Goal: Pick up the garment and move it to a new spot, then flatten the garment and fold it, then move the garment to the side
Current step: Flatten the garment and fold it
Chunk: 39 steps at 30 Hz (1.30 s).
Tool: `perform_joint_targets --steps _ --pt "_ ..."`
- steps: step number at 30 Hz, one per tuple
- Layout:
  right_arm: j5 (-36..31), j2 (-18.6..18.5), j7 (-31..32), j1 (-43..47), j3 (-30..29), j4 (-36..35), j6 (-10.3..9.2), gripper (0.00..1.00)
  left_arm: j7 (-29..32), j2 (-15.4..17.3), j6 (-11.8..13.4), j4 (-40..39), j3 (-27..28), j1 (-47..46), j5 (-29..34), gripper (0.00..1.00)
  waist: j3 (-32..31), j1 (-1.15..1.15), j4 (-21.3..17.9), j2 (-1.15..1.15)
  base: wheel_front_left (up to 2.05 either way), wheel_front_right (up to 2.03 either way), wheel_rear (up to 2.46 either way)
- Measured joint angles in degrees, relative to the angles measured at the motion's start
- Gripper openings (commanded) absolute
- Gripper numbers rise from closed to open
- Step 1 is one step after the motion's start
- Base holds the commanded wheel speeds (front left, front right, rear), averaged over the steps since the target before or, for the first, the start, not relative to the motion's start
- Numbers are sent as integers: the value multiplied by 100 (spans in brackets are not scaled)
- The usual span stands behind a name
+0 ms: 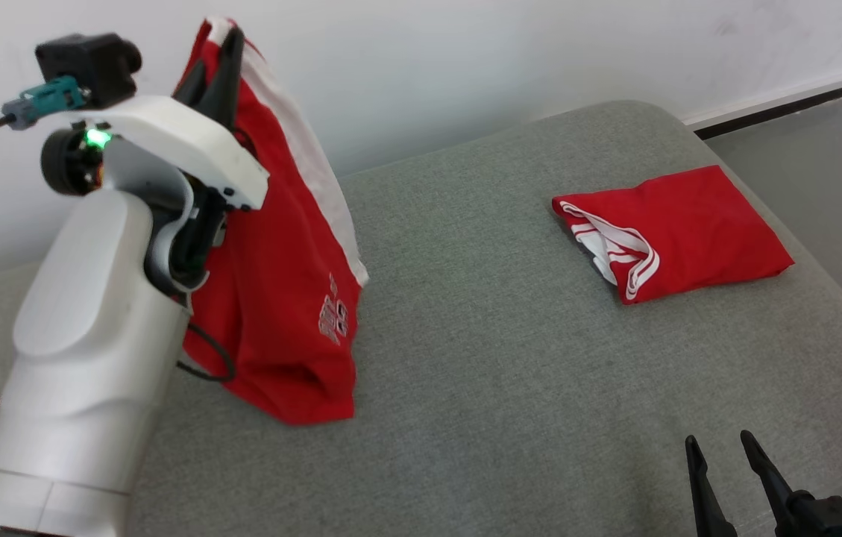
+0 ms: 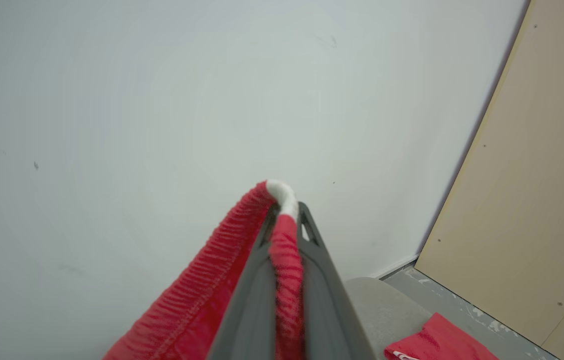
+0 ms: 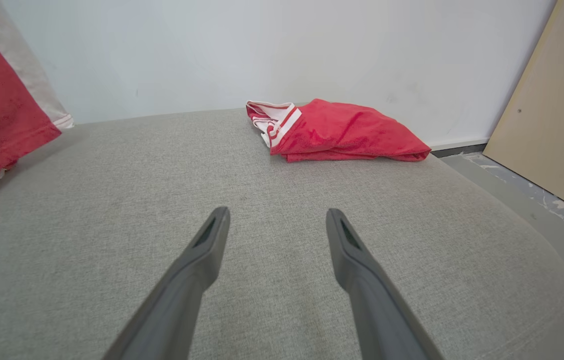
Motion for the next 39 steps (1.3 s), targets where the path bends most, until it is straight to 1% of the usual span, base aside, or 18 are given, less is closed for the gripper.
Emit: perform_joint_targets --steps 5,8,9,11,17,23,28,30,33,37,39 --pt "-1 0 0 27 -52 4 0 100 -601 -65 -258 -149 -116 -347 101 0 -41 0 -3 0 0 0 0" --pt "-9 -1 0 29 -79 2 0 100 -842 -194 -360 -229 -187 -425 23 0 -52 0 51 0 0 0 0" --pt "-9 -1 0 28 -90 -1 0 100 -877 -257 -391 -254 -194 -422 -98 0 -54 0 78 0 0 0 0" --pt "-9 0 0 29 -101 -2 0 100 -933 -325 -421 -330 -331 -354 -121 0 -54 0 140 0 0 0 0" --pt "-11 3 0 65 -185 -14 0 100 -1090 -560 -465 -781 -814 346 -392 0 -61 0 387 0 0 0 0" --pt "-51 -2 0 238 -280 -32 0 100 -1192 -689 -479 -1547 -1322 1574 -601 0 -155 0 675 0 0 0 0" --pt "-71 3 0 333 -280 -53 0 100 -1298 -643 -307 -2246 -1564 2806 -656 0 -217 0 944 0 0 0 0" --pt "-73 1 0 343 -285 -59 0 100 -1308 -527 -250 -2461 -1704 3315 -656 0 -225 0 1045 0 0 0 0" --pt "-92 3 0 357 -302 -59 0 100 -1385 -353 -138 -2677 -1736 4000 -657 0 -228 0 1185 0 0 0 0" --pt "-129 3 0 408 -333 -56 0 100 -1507 -169 65 -2738 -1508 4708 -654 0 -237 0 1366 0 0 0 0" --pt "-154 2 0 422 -354 -53 0 100 -1548 -157 66 -2746 -1333 5005 -723 0 -253 0 1456 0 0 0 0"
